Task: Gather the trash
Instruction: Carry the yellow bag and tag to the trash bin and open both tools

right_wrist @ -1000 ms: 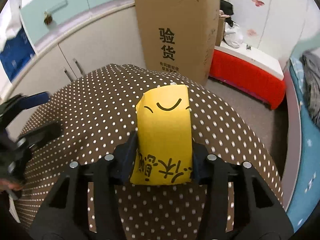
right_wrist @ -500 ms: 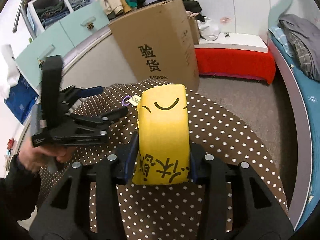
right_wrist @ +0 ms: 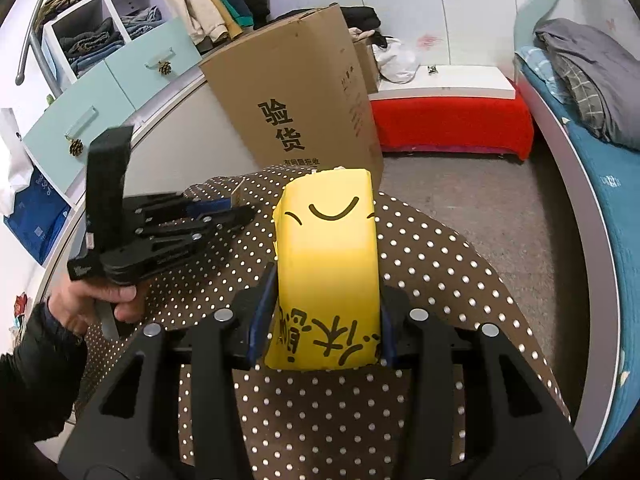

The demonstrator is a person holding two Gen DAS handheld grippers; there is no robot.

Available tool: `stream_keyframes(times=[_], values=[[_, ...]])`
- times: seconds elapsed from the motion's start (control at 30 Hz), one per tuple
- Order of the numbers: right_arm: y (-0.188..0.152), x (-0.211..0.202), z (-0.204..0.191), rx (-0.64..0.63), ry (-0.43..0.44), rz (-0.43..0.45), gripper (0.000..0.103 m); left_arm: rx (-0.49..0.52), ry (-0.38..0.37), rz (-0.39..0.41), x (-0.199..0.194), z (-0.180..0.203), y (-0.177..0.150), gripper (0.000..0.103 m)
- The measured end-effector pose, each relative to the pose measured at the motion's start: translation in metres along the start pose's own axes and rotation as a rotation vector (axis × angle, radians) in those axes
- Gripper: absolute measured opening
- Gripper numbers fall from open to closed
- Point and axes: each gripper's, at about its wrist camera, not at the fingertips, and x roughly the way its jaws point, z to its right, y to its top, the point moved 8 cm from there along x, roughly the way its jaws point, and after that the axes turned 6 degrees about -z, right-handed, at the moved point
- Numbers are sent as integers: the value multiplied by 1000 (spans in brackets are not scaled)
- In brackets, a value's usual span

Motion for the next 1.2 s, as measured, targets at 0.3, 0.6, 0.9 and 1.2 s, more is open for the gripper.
stream_keyframes(times=[0.3, 0.6, 0.9, 1.2], values=[[-22, -73, 12, 46, -18, 99, 43, -29, -26, 88, -65, 62, -16, 19], [-73, -170, 45, 84, -69, 207, 43, 1, -80, 160, -122, 173, -40, 19], [-142, -239, 119, 247, -153, 291, 44, 64, -195, 200, -149, 294, -49, 19], [-222, -253, 190, 411, -228, 254, 46, 156, -283, 180, -143, 409, -57, 19]])
